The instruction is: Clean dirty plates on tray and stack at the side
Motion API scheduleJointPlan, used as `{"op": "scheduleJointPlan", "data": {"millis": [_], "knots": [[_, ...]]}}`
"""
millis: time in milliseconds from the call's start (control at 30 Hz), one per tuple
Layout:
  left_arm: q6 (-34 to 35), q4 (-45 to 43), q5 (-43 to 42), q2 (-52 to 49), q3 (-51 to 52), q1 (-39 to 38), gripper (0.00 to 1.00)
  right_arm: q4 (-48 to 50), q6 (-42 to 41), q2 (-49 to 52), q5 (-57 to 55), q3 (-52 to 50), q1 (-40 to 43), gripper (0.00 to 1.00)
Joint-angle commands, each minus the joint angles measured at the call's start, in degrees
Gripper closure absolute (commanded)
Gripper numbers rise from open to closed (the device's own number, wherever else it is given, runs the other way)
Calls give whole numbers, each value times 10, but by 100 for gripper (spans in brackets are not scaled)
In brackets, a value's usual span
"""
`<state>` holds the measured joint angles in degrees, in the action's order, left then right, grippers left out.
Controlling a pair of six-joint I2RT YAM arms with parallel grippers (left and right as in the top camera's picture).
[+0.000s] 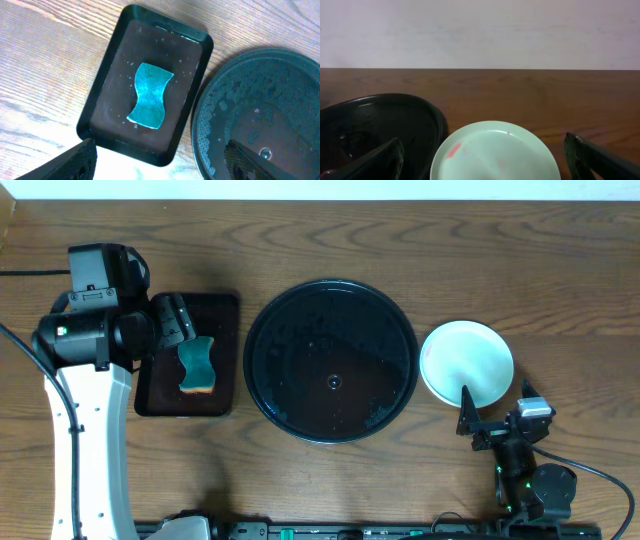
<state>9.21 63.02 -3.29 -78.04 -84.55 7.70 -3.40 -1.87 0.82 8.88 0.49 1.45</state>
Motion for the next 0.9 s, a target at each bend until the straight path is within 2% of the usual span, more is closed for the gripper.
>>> {"op": "scheduleJointPlan", "data": {"millis": [0, 667, 867], "knots": [[5, 2, -3, 2, -5, -1, 18, -2, 7, -5, -10, -2, -8, 1], [5, 2, -3, 3, -5, 0, 18, -2, 7, -4, -10, -2, -8, 1], [-2, 8, 13, 85, 12, -5, 18, -2, 7, -4, -10, -2, -8, 1]]}}
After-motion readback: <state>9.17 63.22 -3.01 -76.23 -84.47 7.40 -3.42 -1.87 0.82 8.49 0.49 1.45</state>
